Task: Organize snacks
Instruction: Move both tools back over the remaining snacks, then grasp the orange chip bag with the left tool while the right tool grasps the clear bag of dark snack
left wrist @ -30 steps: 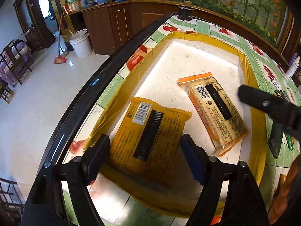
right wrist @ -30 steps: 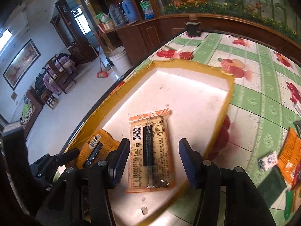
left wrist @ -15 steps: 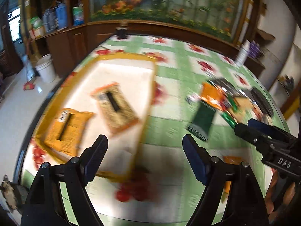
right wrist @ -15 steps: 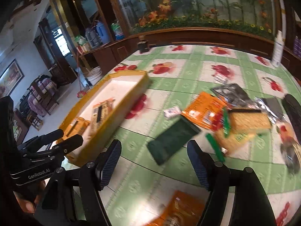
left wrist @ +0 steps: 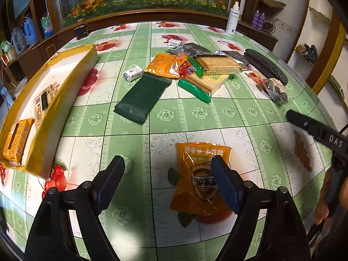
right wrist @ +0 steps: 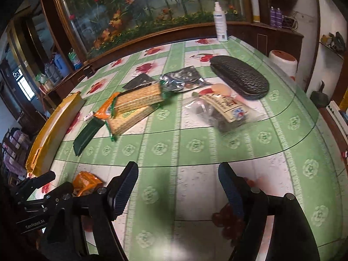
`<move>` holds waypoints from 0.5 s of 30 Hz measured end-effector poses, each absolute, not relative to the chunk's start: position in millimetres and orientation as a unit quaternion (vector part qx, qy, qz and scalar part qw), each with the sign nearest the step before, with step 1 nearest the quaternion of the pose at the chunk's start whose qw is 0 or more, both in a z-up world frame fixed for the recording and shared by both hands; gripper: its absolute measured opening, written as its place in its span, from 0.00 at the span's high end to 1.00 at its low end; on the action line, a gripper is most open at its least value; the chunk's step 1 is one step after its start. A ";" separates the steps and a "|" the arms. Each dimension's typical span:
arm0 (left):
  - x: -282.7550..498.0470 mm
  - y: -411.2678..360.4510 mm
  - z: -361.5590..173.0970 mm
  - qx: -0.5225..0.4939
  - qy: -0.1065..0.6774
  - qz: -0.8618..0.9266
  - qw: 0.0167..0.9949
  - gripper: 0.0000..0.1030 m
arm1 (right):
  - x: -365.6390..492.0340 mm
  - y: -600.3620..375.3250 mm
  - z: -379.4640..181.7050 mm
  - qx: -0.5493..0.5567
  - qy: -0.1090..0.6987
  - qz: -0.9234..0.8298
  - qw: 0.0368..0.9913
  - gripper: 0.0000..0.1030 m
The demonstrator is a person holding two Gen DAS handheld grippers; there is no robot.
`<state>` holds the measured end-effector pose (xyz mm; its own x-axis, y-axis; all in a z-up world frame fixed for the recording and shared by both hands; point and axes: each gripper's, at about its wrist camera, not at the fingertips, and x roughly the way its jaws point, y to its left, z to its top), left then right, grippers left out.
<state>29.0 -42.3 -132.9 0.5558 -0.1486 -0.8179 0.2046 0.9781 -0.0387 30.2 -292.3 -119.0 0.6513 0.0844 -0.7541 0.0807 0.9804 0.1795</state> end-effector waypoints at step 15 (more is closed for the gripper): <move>29.7 -53.3 -130.1 0.027 0.453 -0.101 0.885 0.21 | 112.0 -331.2 -137.4 0.045 0.451 0.002 0.891 0.14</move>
